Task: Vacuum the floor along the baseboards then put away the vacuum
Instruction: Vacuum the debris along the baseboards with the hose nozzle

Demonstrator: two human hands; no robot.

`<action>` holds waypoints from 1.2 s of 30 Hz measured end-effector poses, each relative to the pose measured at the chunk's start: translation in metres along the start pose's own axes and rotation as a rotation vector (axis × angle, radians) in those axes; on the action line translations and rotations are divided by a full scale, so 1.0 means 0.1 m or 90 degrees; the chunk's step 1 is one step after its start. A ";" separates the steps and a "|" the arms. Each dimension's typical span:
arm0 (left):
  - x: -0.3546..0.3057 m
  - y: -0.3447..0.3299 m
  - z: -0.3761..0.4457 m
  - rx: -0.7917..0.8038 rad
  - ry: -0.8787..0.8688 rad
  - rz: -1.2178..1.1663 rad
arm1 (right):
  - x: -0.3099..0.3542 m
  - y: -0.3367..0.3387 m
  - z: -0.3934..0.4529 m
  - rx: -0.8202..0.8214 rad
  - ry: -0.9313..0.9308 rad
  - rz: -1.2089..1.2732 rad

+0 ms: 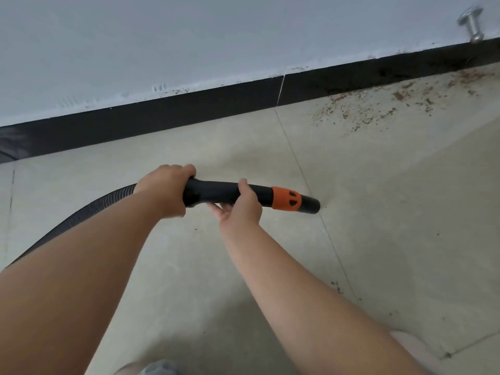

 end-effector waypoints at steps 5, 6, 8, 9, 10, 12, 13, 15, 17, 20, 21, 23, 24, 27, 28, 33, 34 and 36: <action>-0.51 0.02 0.11 -0.034 -0.052 -0.001 | 0.40 0.19 0.03 0.011 0.082 0.048; -0.58 0.05 0.13 -0.044 -0.060 0.003 | 0.46 0.20 0.04 0.014 0.090 0.061; -0.65 0.09 0.16 -0.057 -0.061 0.014 | 0.53 0.20 0.08 0.020 0.095 0.073; -0.65 0.09 0.16 -0.062 -0.052 0.011 | 0.55 0.19 0.10 0.025 0.093 0.062; -0.63 0.09 0.16 -0.064 -0.035 0.001 | 0.57 0.16 0.11 0.030 0.088 0.039; -0.57 0.06 0.14 -0.066 0.013 -0.019 | 0.59 0.08 0.15 0.042 0.069 -0.036; -0.54 0.04 0.13 -0.064 0.035 -0.025 | 0.60 0.04 0.18 0.048 0.059 -0.076; -0.52 0.02 0.11 -0.057 0.066 -0.035 | 0.65 -0.06 0.24 0.051 0.051 -0.164; -0.56 0.02 0.10 -0.055 0.084 -0.042 | 0.72 -0.15 0.28 0.043 0.058 -0.253; -0.70 0.02 0.14 -0.057 0.094 -0.046 | 0.86 -0.28 0.35 0.005 0.075 -0.348; -0.75 0.03 0.17 -0.062 0.094 -0.050 | 0.92 -0.32 0.38 -0.013 0.084 -0.376; -0.86 0.05 0.25 -0.070 0.094 -0.064 | 1.05 -0.38 0.42 -0.041 0.106 -0.423; -0.92 0.06 0.29 -0.072 0.095 -0.071 | 1.12 -0.40 0.44 -0.051 0.114 -0.440; -1.02 0.06 0.41 -0.076 0.100 -0.081 | 1.27 -0.43 0.52 -0.062 0.118 -0.468; -1.02 0.06 0.45 -0.081 0.103 -0.084 | 1.30 -0.43 0.55 -0.061 0.111 -0.472; -0.92 0.03 0.56 -0.109 0.131 -0.116 | 1.29 -0.53 0.64 -0.020 0.085 -0.502; -0.89 0.03 0.56 -0.111 0.129 -0.129 | 1.28 -0.56 0.66 -0.014 0.090 -0.510; -0.79 0.05 0.57 -0.092 0.116 -0.178 | 1.26 -0.62 0.70 -0.014 0.103 -0.512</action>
Point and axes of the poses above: each hand's wrist, its own z-axis towards the middle knuckle, its own y-axis out of the back of the hand, x = y × z, the point moved 1 cm from there along z, towards the middle knuckle, and after that the axes turned 1 degree about -y, right-handed, at the moved point
